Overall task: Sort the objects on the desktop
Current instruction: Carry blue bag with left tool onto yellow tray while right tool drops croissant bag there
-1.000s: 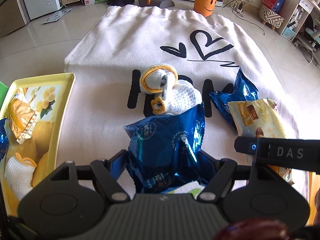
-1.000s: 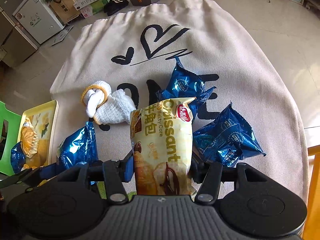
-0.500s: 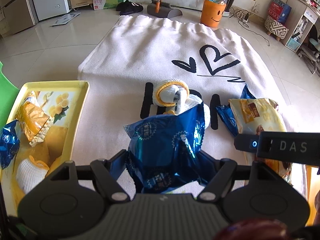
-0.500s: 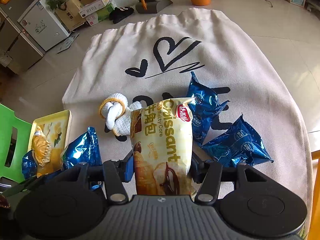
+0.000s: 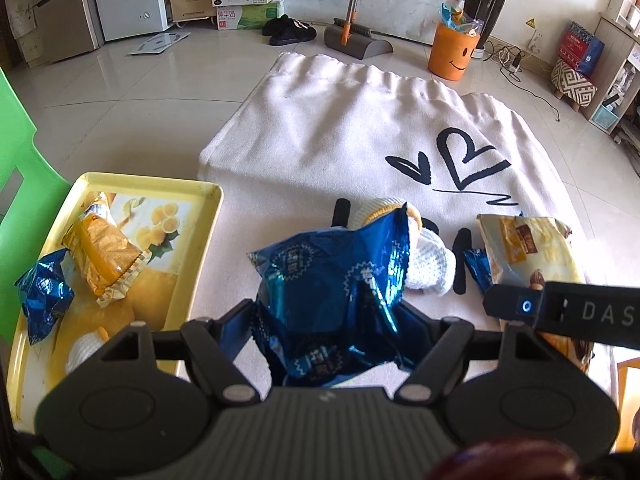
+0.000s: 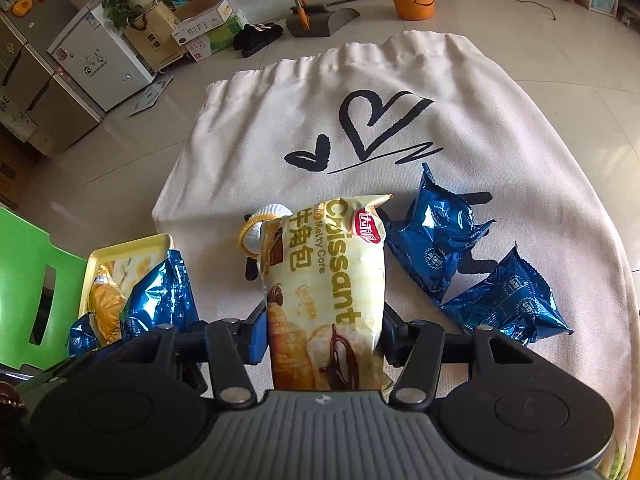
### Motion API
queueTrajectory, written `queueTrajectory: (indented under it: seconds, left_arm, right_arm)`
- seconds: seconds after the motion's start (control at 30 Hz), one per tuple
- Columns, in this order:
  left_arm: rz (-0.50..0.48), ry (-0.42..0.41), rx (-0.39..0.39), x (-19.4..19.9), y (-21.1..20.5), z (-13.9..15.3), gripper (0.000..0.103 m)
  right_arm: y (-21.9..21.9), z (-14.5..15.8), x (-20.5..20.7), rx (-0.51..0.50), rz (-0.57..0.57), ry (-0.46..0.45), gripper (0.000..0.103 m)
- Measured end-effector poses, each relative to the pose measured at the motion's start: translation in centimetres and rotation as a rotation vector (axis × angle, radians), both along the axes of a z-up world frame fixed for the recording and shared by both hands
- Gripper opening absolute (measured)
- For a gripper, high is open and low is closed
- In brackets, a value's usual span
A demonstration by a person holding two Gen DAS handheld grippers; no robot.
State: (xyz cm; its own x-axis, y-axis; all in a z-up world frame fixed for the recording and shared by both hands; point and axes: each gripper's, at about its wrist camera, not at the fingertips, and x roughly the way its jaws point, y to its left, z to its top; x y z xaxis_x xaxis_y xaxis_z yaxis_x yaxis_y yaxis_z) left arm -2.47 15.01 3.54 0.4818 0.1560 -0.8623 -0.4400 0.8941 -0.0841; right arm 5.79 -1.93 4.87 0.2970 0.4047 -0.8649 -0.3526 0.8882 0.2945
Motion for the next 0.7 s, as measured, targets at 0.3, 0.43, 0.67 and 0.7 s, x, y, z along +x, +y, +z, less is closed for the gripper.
queueTrajectory:
  seconds: [0.3,0.43,0.67,0.7]
  left_arm:
    - [0.179,-0.079,-0.042,-1.5,7.2,3.0,0.075]
    - [0.228,-0.075,-0.036,-2.0,10.4,3.6,0.075]
    - [0.364,-0.07,-0.044,-3.5,15.8,3.4,0.075]
    - [0.377,-0.07,-0.048,-3.7,16.3,3.3,0.075]
  right_arm:
    - [2.4,0.0,-0.6,0.043,0.03,0.023,0.054]
    - [4.8,-0.5,-2.0,0.086,0.113,0.062,0.054]
    - [9.1,-1.5,-4.7,0.119,0.235,0.088,0.054]
    - [9.7,-1.8,-5.1,0.12,0.25,0.089,0.054]
